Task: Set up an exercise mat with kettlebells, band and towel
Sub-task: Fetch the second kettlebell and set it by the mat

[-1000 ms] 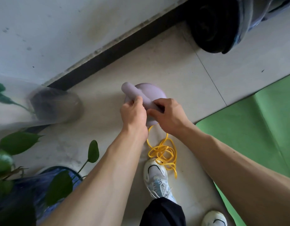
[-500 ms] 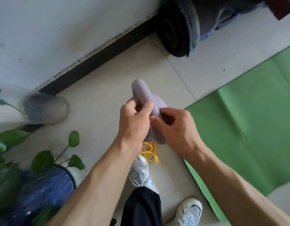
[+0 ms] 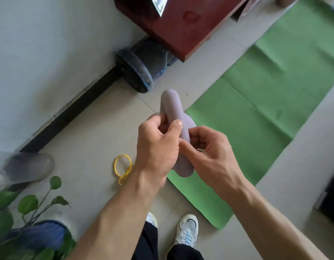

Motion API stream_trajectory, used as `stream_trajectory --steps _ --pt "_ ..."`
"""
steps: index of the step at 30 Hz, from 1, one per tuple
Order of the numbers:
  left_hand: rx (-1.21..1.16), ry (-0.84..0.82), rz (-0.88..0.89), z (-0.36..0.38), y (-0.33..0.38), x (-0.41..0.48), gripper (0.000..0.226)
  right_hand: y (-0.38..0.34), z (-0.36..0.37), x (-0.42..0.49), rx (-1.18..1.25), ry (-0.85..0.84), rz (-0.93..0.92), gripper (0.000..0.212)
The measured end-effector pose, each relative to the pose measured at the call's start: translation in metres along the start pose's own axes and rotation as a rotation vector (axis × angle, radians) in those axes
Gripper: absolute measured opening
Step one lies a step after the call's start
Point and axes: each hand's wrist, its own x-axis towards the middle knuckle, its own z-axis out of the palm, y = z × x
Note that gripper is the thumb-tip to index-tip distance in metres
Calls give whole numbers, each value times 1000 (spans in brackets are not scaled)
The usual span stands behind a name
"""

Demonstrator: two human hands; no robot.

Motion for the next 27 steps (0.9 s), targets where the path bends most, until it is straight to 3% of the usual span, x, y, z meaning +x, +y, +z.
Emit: stream_trajectory --steps 7,13,23,27 --pt "38 -194 11 72 50 -38 28 -33 -79 -41 92 213 36 23" --pt "190 -360 -25 124 126 -99 13 -86 -141 -93 131 418 147 20" --pt "336 -605 37 210 256 -179 45 -194 -252 -161 288 640 113 24" --pt "298 -638 50 268 301 -206 28 -224 -316 -172 396 691 63 22"
